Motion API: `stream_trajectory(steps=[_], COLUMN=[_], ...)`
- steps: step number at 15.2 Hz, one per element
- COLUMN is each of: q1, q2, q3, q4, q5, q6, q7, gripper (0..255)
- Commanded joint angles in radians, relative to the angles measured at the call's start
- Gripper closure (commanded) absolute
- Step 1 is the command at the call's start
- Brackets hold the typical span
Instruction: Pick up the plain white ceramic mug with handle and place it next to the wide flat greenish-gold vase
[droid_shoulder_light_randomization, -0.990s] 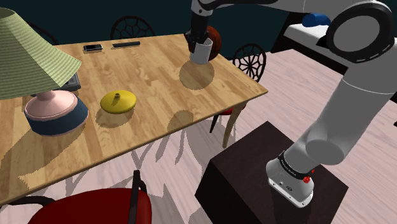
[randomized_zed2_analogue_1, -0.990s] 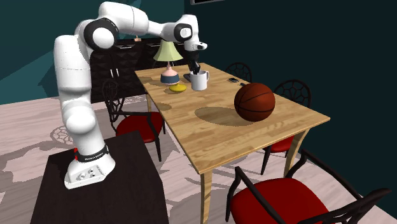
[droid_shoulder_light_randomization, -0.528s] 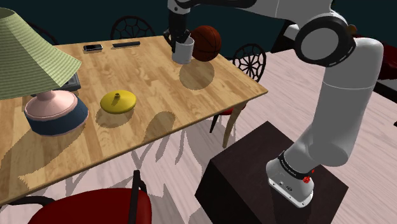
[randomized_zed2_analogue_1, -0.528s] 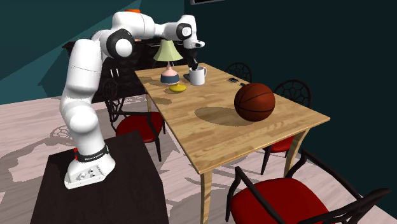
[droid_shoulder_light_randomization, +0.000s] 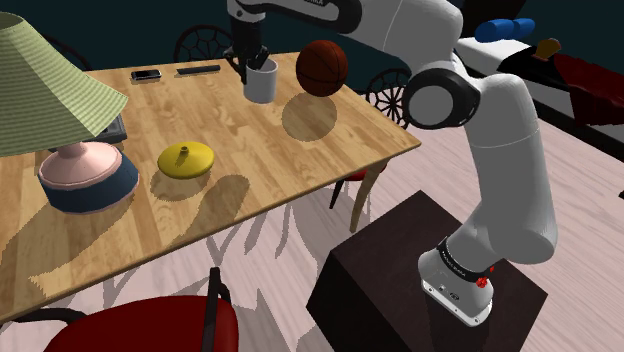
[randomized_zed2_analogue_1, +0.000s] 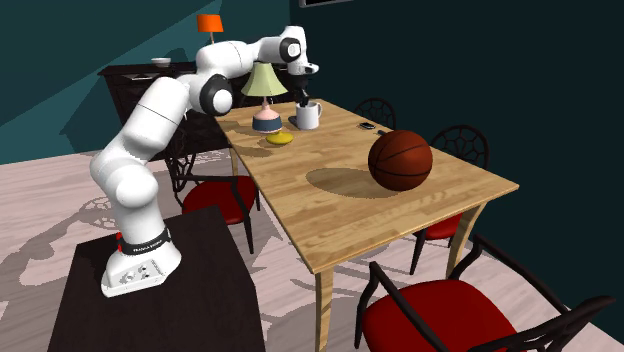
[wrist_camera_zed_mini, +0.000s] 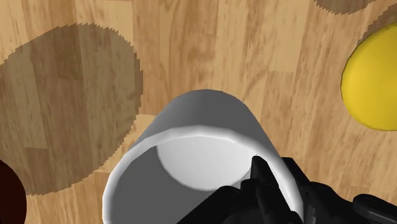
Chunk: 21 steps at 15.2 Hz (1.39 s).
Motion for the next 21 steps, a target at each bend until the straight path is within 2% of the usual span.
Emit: stream_trajectory(steps=[1,9,21], q1=[0.001,-0.012,-0.020], q2=[-0.004,-0.058,-0.063], q3=[0.000,0.003,0.002], q4=[-0.028,-0.230,-0.400], q5=[0.000,0.001,-0.002], q6=[0.026,0.173,0.337], q7=[0.005,0.015,0.025], gripper=[255,255,255])
